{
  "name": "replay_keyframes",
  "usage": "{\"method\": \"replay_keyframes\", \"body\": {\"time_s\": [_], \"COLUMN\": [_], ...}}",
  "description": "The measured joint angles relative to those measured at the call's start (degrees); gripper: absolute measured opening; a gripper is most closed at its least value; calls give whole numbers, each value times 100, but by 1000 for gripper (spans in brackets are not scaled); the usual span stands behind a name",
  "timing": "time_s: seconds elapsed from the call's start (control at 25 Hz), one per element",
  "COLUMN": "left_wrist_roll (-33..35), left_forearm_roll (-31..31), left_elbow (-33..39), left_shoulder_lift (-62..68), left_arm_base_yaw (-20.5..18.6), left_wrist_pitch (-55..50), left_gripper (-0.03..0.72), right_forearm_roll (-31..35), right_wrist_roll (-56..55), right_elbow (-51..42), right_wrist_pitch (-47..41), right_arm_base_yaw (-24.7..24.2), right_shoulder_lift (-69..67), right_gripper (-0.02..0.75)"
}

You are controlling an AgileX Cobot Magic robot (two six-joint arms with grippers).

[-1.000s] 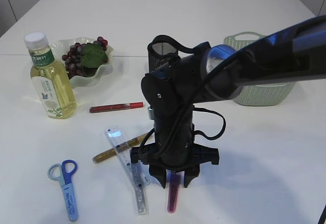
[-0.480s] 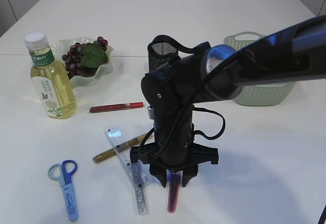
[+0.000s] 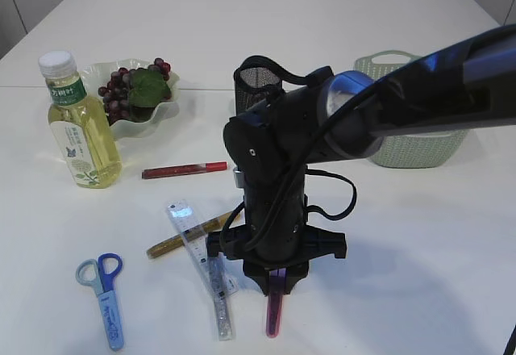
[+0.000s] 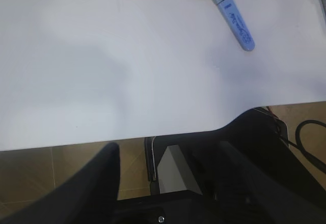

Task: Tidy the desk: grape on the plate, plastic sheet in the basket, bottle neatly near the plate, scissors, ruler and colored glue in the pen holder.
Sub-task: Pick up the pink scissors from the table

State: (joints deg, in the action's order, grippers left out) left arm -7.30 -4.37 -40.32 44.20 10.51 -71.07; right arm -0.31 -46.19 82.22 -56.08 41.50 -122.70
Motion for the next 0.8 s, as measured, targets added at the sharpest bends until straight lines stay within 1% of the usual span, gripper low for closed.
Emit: {"method": "replay_keyframes", "body": {"time_s": [0.08,0.28,0.64,0.8], "left_wrist_roll": [0,0,0,0], "left_forearm_roll": [0,0,0,0], "left_elbow": [0,0,0,0], "left_shoulder_lift": [0,0,0,0], "left_arm_base_yaw": [0,0,0,0], "left_wrist_pitch": [0,0,0,0], "left_gripper": [432,432,432,432], "right_forearm_roll": [0,0,-283,-232], "right_wrist_roll": [0,0,16,593], "right_elbow": [0,0,10,10], "right_wrist_pitch": [0,0,0,0], "right_arm_base_yaw": [0,0,0,0], "right_shoulder_lift": [0,0,0,0], "right_gripper": [225,184,179,179]}}
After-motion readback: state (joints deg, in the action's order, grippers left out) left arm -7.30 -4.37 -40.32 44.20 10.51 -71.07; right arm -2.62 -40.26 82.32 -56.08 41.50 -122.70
